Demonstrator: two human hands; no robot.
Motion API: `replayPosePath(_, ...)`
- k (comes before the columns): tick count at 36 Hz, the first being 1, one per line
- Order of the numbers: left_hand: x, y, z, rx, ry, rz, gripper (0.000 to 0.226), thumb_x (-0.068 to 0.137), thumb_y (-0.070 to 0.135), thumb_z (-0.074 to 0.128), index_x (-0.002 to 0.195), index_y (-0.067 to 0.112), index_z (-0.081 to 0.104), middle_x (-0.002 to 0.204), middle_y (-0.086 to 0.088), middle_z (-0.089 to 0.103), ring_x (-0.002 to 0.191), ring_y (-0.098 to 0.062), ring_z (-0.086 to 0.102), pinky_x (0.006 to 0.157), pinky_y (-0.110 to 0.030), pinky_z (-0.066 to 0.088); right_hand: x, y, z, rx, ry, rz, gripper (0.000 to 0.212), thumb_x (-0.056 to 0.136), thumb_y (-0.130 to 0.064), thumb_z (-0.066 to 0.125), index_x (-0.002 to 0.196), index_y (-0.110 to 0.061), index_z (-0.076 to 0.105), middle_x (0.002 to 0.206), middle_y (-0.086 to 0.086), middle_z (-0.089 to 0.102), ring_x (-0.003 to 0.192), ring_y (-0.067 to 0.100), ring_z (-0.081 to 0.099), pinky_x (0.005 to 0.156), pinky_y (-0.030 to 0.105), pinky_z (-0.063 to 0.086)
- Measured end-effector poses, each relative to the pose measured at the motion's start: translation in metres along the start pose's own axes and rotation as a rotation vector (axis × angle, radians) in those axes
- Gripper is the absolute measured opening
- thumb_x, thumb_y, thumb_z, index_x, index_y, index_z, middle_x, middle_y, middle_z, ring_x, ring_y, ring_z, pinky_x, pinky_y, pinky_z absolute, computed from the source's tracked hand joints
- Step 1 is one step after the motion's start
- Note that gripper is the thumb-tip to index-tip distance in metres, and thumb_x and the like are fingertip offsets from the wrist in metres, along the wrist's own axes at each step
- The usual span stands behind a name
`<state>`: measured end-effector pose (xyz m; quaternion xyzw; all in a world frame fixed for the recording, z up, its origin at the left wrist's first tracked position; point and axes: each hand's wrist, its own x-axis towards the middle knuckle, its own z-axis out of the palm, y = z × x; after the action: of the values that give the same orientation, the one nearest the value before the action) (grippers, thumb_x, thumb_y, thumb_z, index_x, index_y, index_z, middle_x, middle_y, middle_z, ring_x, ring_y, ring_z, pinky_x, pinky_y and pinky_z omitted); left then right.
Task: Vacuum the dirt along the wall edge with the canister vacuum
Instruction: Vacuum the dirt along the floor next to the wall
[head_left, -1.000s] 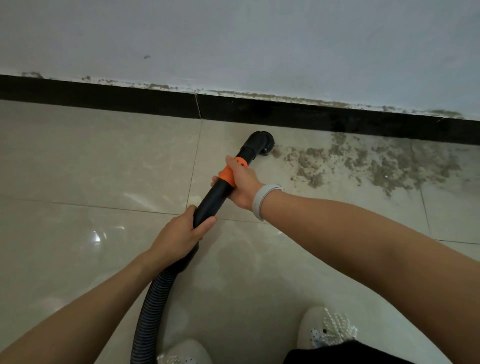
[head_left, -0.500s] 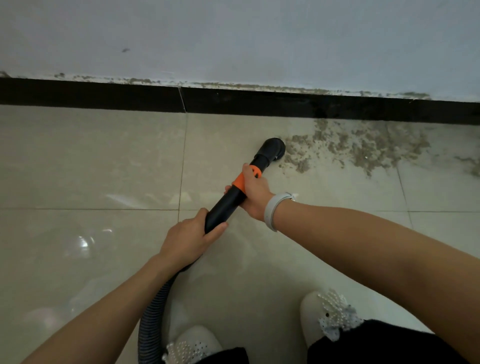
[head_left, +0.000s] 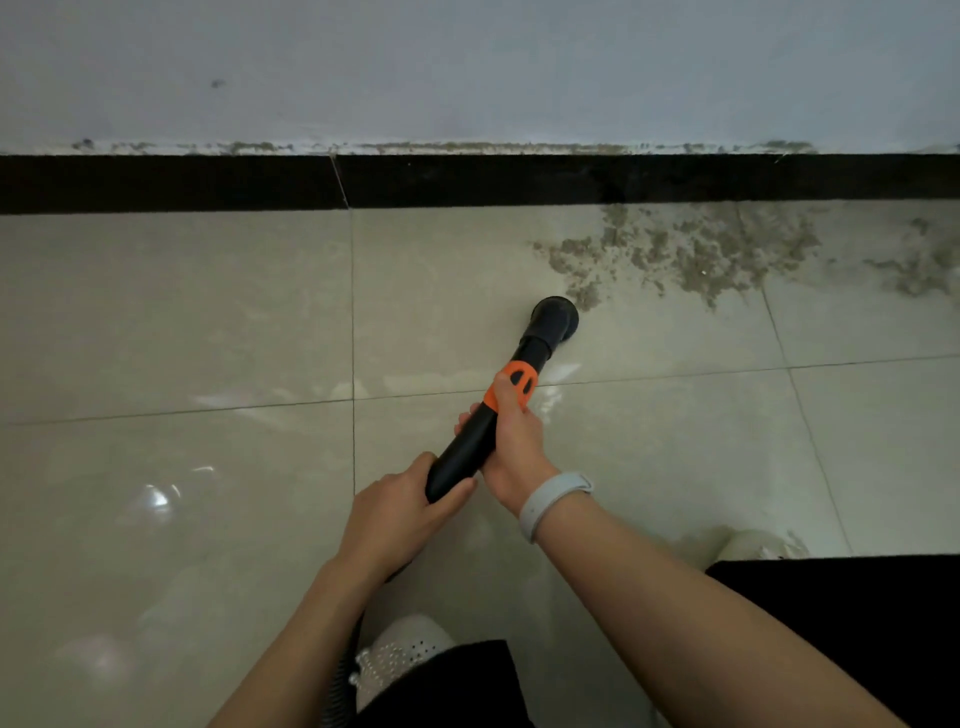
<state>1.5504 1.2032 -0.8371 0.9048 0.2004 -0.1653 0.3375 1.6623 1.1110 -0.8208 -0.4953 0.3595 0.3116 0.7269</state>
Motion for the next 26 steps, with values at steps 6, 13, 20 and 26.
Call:
replayPosePath(6, 0.012, 0.021, 0.007, 0.052, -0.026, 0.026, 0.042, 0.085, 0.069, 0.044, 0.089, 0.027, 0.045, 0.071, 0.006, 0.058, 0.070, -0.020, 0.061, 0.058, -0.031, 0.041, 0.008, -0.015, -0.008, -0.039, 0.115, -0.133, 0.026, 0.097, -0.030, 0.054, 0.079, -0.012, 0.049, 0.062, 0.005, 0.051, 0.046, 0.016, 0.054, 0.050, 0.028, 0.051)
replayPosePath(13, 0.024, 0.033, 0.013, 0.026, -0.016, 0.045, 0.040, 0.079, 0.073, 0.038, 0.081, 0.033, 0.039, 0.063, 0.013, 0.049, 0.060, -0.013, 0.050, 0.050, -0.022, 0.030, 0.014, -0.028, -0.013, -0.158, 0.132, -0.239, 0.025, 0.098, -0.029, 0.052, 0.080, -0.011, 0.048, 0.061, 0.006, 0.050, 0.043, 0.015, 0.056, 0.050, 0.029, 0.052)
replayPosePath(20, 0.040, 0.039, 0.014, -0.002, 0.026, -0.008, 0.046, 0.077, 0.074, 0.037, 0.083, 0.029, 0.043, 0.064, 0.010, 0.051, 0.061, -0.018, 0.052, 0.051, -0.029, 0.031, 0.028, -0.041, -0.006, -0.206, 0.101, -0.257, 0.025, 0.098, -0.030, 0.052, 0.085, -0.009, 0.048, 0.061, 0.006, 0.050, 0.047, 0.017, 0.055, 0.048, 0.028, 0.052)
replayPosePath(26, 0.043, 0.035, 0.010, -0.016, 0.126, -0.093, 0.044, 0.082, 0.070, 0.041, 0.085, 0.026, 0.047, 0.063, 0.008, 0.056, 0.056, -0.009, 0.053, 0.048, -0.027, 0.032, 0.040, -0.043, 0.012, -0.255, 0.030, -0.214, 0.026, 0.098, -0.032, 0.053, 0.087, -0.009, 0.047, 0.064, 0.007, 0.051, 0.048, 0.019, 0.055, 0.053, 0.032, 0.054)
